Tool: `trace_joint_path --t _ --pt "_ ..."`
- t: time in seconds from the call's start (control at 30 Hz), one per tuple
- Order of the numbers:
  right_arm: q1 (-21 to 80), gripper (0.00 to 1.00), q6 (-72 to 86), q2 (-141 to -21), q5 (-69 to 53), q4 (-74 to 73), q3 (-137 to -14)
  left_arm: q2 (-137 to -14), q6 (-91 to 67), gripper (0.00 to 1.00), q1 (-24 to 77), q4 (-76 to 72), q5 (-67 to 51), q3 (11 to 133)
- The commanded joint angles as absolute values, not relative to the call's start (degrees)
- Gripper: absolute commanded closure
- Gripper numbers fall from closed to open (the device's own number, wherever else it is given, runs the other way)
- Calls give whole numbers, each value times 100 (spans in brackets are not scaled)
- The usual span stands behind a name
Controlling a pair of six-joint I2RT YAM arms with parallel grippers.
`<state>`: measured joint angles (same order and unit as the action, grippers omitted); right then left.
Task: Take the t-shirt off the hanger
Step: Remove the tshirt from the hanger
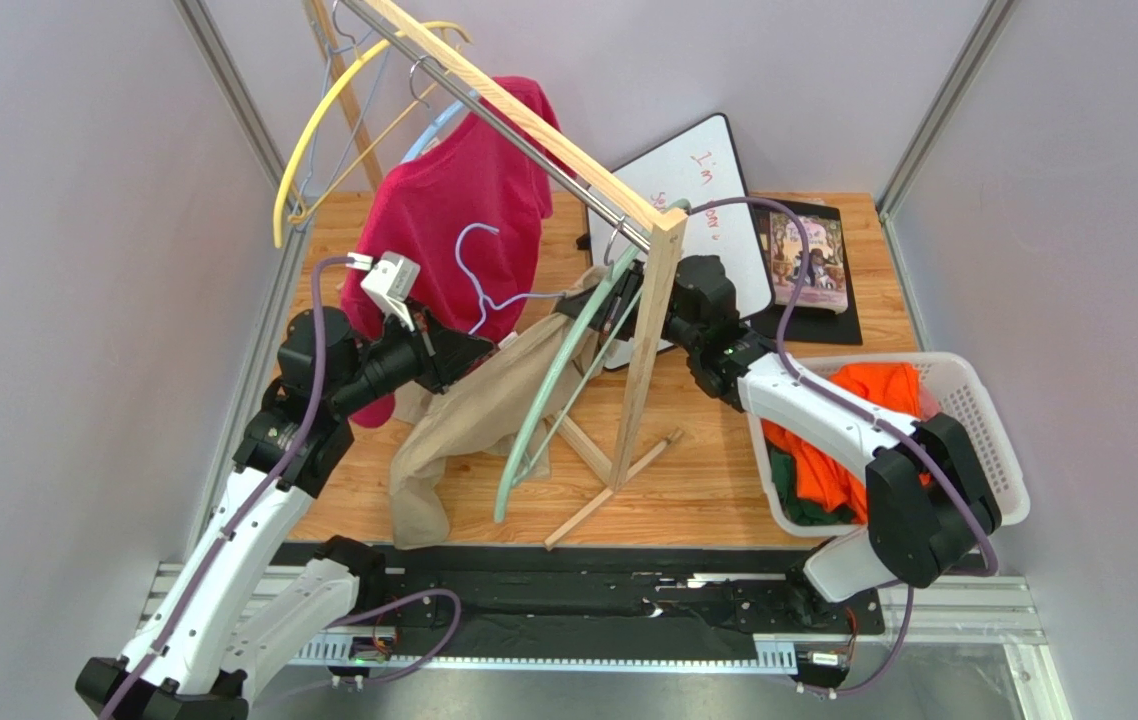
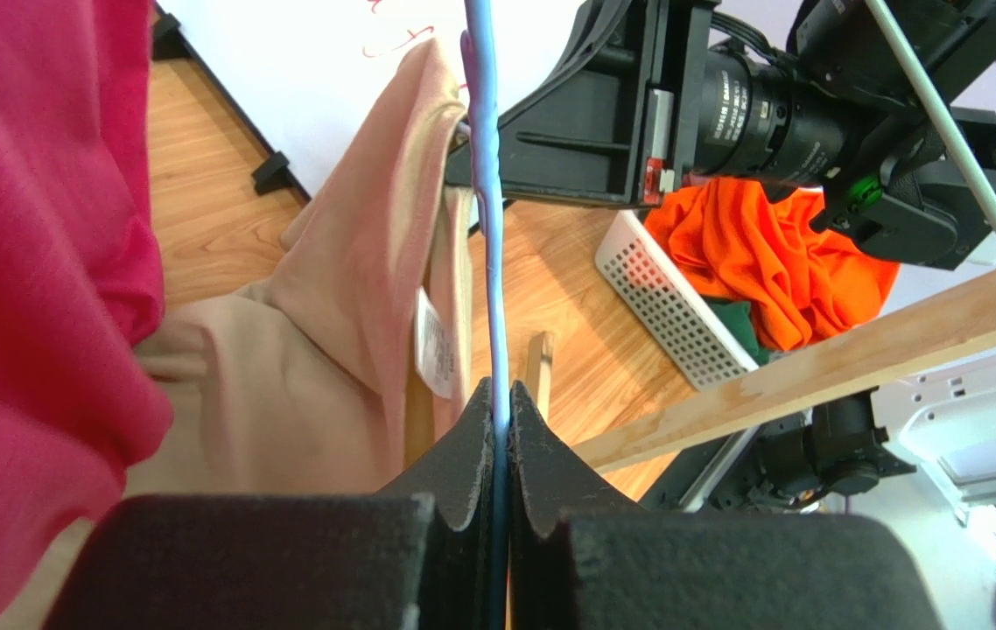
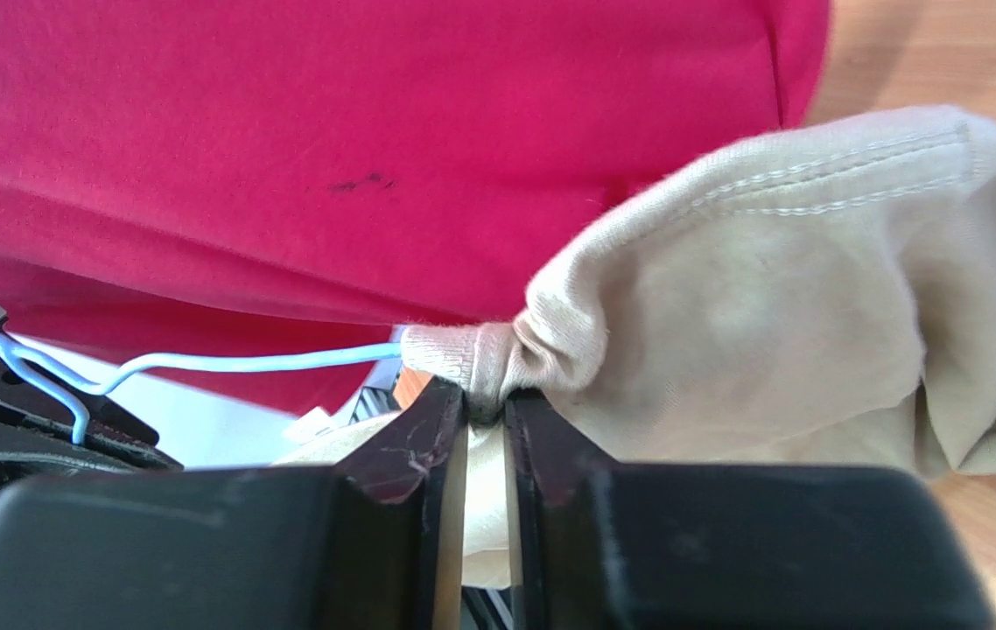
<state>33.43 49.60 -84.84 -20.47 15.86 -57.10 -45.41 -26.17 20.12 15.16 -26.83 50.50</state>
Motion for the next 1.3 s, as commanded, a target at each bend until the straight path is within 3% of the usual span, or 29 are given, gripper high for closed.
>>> trace_joint_path --t 0.0,0.07,0.17,0.23,0.27,0.3,0.6,0.97,1.27 --pt "3270 81 4799 -8411 -2047 1670 -6020 -4403 -2426 100 1995 1600 -2724 5388" --pt "3278 79 4834 -8499 -2135 1679 -6090 -4403 -2478 100 1995 1512 -2908 5362" --pt "3270 65 4886 -8587 -2320 1766 -6170 -4412 -2549 100 1995 1407 -3093 5309" --pt "3278 70 4913 -8596 -2355 1828 -6187 -4421 -2558 100 1995 1397 -3129 5291" --pt "3278 79 4904 -8578 -2355 1811 -6187 -4412 -2549 100 1995 1415 -3138 5291" --pt "3278 100 4922 -8569 -2303 1758 -6179 -4412 -2540 100 1995 1441 -3112 5300" --pt "3094 100 4675 -8235 -1433 897 -6109 -4087 -2145 100 1995 2205 -2523 5519" --pt "2487 100 5027 -8841 -2275 703 -6513 -3331 -1732 100 2004 3347 -2127 5967" --pt "2373 100 5071 -8693 -3217 1423 -6592 -3867 -1582 100 1995 3911 -2364 6117"
